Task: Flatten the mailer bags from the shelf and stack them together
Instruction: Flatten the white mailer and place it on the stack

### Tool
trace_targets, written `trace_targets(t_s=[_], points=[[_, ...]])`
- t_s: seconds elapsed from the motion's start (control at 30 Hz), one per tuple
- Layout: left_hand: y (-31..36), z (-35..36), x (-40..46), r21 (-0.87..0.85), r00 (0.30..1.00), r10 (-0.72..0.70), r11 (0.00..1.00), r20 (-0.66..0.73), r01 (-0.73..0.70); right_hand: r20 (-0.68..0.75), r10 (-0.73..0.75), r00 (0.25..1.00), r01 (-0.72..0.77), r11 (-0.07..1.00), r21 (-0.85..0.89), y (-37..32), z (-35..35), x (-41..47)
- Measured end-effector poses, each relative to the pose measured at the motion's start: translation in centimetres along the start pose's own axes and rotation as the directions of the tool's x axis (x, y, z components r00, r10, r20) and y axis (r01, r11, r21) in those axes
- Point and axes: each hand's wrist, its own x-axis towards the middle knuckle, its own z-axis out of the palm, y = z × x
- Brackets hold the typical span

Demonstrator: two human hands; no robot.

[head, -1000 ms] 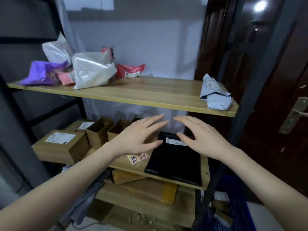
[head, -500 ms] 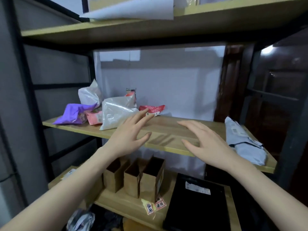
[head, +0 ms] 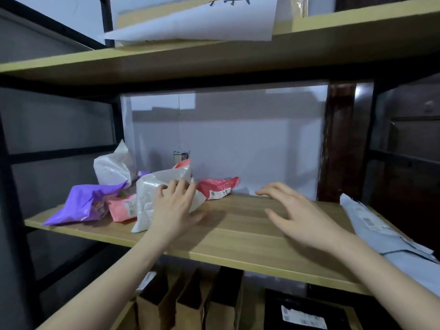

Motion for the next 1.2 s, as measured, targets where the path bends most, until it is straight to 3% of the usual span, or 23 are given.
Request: trace_targets(t_s=[0.13, 0.2, 0.4, 0.53, 0.7, 0.83, 1.03, 1.13, 1.2], points=[[0.6, 0.6, -0.1, 0.056, 0.998, 0.016, 0.998, -0.06, -0.013, 0.03, 0.016, 0.999, -0.015, 0.999, -0.033, 0.1, 0.2, 0.5], [0.7, 0.1, 0.0, -0.004, 0.994, 0.024, 1.0, -0.109, -0.025, 0.04, 0.014, 0.999, -0.012, 0.999, -0.05, -0.1, 0.0, 0.7], [1.1, -4.2, 1.0, -0.359, 0.946, -0.022, 0.928, -0.322, -0.101, 0.006, 0.039, 0.999, -0.038, 0.998, -0.047, -0.2, -1.0, 1.7], [2.7, -7.4, 1.5, -0.68, 0.913, -0.206, 0.727, -0.352, -0.098, -0.079, 0.186, 0.979, -0.181, 0.981, 0.065, 0.7, -0.6, 2.2], [4.9, -7.7, 2.3, -0.918, 0.911, -0.368, 0.395, -0.186, -0.028, -0.001, 0.438, 0.899, -0.396, 0.815, 0.422, 1.7, -1.2, 2.1], [6.6, -6.0, 3.5, -0.972, 0.926, -0.376, 0.228, -0.044, 0.047, -0.046, 0.468, 0.883, -0.343, 0.708, 0.617, 2.5, -1.9, 1.9], [9.3, -4.1, 4.5, -0.973, 0.959, -0.227, 0.111, 0.172, 0.201, -0.26, 0.51, 0.82, -0.316, 0.782, 0.537, 3.9, -2.3, 1.4], [10.6, -4.4, 4.8, -0.928, 0.915, -0.161, -0.113, 0.369, 0.354, -0.352, 0.537, 0.767, -0.334, 0.801, 0.496, 4.6, -2.4, 1.0], [11.3, -4.1, 4.7, -0.937, 0.929, -0.122, -0.054, 0.35, 0.345, -0.397, 0.558, 0.728, -0.354, 0.803, 0.479, 5.0, -2.3, 0.8]])
